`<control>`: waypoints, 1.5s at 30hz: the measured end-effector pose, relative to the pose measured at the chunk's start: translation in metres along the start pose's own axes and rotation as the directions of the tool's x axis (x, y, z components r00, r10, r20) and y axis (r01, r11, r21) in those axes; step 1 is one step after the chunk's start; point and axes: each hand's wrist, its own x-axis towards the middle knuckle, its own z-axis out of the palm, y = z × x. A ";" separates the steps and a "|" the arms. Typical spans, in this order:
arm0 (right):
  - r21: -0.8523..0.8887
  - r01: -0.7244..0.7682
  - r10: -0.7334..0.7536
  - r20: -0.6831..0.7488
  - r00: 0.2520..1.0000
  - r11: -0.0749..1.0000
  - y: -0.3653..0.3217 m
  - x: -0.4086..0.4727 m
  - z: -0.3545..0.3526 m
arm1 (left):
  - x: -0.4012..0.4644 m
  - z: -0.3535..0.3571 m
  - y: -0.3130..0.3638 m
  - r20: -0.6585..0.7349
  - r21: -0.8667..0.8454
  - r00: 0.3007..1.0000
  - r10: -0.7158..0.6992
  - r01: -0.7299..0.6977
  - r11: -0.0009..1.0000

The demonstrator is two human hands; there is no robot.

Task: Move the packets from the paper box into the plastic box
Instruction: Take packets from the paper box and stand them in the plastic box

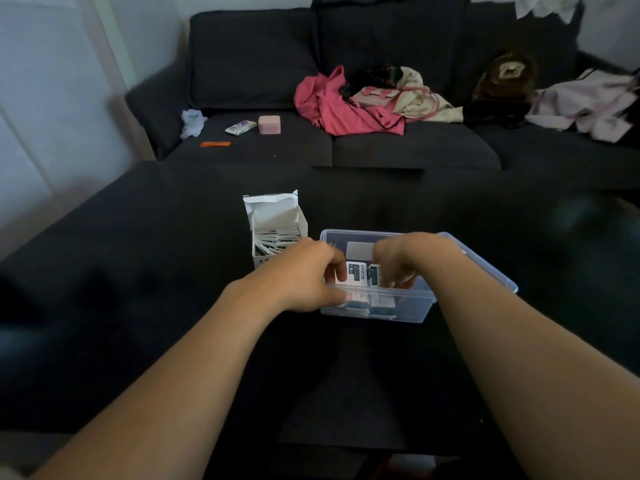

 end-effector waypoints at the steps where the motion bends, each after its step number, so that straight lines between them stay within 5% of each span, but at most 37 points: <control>1: -0.025 -0.001 0.000 -0.018 1.000 1.000 0.000 0.000 0.000 | 0.000 0.000 0.000 -0.001 -0.004 1.000 0.004 -0.004 1.000; 14: 0.123 -0.018 0.022 -0.030 0.999 0.992 0.000 -0.001 -0.002 | -0.004 -0.006 0.001 -0.026 0.033 0.999 0.028 -0.028 0.999; 19: 0.284 0.017 0.003 -0.071 0.998 0.959 0.006 -0.028 -0.024 | -0.016 -0.026 0.003 -0.224 -0.056 0.971 0.084 -0.099 0.994; 21: 0.281 0.181 -0.113 -0.241 0.964 0.943 0.004 -0.040 -0.037 | -0.018 -0.036 -0.007 -0.538 -0.170 0.842 0.040 -0.155 0.973; 24: 0.166 0.522 -0.339 -0.593 0.731 0.836 -0.031 -0.060 -0.044 | -0.022 -0.051 -0.035 -0.824 -0.330 0.511 -0.244 -0.084 0.940; 26: 0.041 0.630 -0.449 -0.665 0.596 0.776 -0.068 -0.064 -0.033 | -0.023 -0.051 -0.056 -0.677 -0.473 0.581 -0.452 0.127 0.872; 28: -0.110 0.595 -0.502 -0.668 0.549 0.796 -0.099 -0.053 -0.017 | -0.022 -0.042 -0.068 -0.429 -0.467 0.723 -0.542 0.336 0.818; 30: -0.251 0.475 -0.503 -0.677 0.536 0.844 -0.113 -0.039 -0.006 | -0.020 -0.034 -0.069 -0.299 -0.405 0.790 -0.536 0.403 0.820; 34: -0.319 0.368 -0.481 -0.681 0.552 0.873 -0.113 -0.026 0.000 | -0.015 -0.031 -0.065 -0.270 -0.386 0.825 -0.497 0.380 0.841; 45: -0.195 0.459 -0.474 -0.609 0.636 0.867 -0.103 -0.019 -0.002 | -0.015 -0.029 -0.063 -0.207 -0.429 0.856 -0.473 0.356 0.831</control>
